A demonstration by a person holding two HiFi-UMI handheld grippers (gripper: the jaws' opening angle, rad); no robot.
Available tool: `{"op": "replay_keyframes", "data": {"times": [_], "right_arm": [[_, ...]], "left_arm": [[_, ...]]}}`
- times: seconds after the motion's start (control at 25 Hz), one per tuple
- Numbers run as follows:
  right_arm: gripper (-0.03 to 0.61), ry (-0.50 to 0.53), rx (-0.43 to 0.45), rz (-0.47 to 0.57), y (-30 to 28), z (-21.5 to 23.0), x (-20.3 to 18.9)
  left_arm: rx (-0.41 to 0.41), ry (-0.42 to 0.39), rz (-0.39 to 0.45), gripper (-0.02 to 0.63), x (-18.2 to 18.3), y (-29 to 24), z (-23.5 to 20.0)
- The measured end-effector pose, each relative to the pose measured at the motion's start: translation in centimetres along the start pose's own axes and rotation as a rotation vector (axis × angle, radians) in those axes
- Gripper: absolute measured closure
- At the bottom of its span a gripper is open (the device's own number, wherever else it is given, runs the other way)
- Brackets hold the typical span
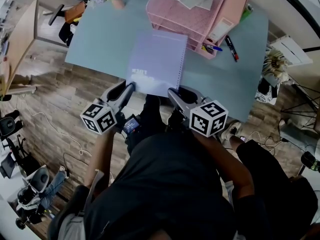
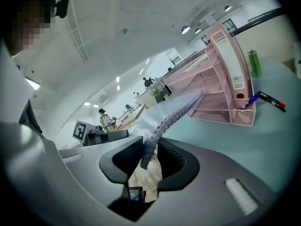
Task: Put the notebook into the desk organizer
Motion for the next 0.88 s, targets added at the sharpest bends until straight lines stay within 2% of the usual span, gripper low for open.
{"op": "replay_keyframes", "data": {"times": [0.88], "right_arm": [[0.482,-0.069,-0.055,0.005,-0.9,4.0,-0.1]], "left_arm": [[-0.044,0.016,-0.078,0.459,-1.5,-4.3,-1.1]]}}
Point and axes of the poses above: the fingertips, and each gripper's own axes: y backward along the fingers, z to its right, x out of its top, the point moved 4 cm from there along y, backward along the fingers, and after that the axes turned 12 degrees about -y, right-handed, at the moved point
